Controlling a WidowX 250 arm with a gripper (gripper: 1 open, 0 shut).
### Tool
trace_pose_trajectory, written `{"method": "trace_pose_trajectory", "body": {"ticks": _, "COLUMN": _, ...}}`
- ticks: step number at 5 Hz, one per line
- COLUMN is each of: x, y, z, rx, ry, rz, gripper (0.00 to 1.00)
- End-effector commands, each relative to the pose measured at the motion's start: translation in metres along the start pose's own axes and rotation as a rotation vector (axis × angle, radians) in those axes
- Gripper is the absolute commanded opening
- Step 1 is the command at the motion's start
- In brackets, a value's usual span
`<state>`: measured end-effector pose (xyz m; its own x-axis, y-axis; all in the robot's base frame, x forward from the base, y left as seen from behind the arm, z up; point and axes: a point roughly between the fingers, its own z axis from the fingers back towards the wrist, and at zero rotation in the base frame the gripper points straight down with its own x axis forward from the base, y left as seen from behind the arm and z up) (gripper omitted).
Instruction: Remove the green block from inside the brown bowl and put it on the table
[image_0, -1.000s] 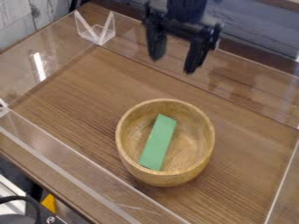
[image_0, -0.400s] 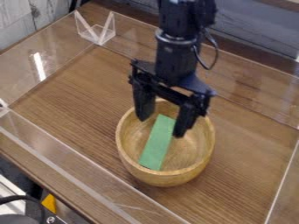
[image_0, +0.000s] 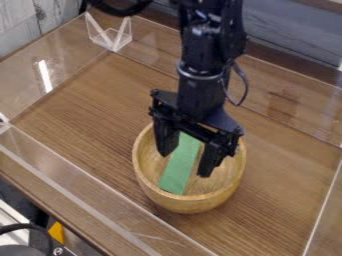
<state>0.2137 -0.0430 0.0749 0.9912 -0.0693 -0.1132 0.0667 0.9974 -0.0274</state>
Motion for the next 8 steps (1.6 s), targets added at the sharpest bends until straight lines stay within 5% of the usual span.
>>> {"method": "trace_pose_trajectory", "body": {"ticks": 1, "x": 0.005, "y": 0.003, "z": 0.004, "rx": -0.005, "ry": -0.073, "rz": -0.003, "gripper": 1.0}}
{"method": "trace_pose_trajectory", "body": {"ticks": 8, "x": 0.011, "y": 0.017, "z": -0.007, "rx": -0.048, "ry": -0.117, "rz": 0.047, "gripper": 1.0}}
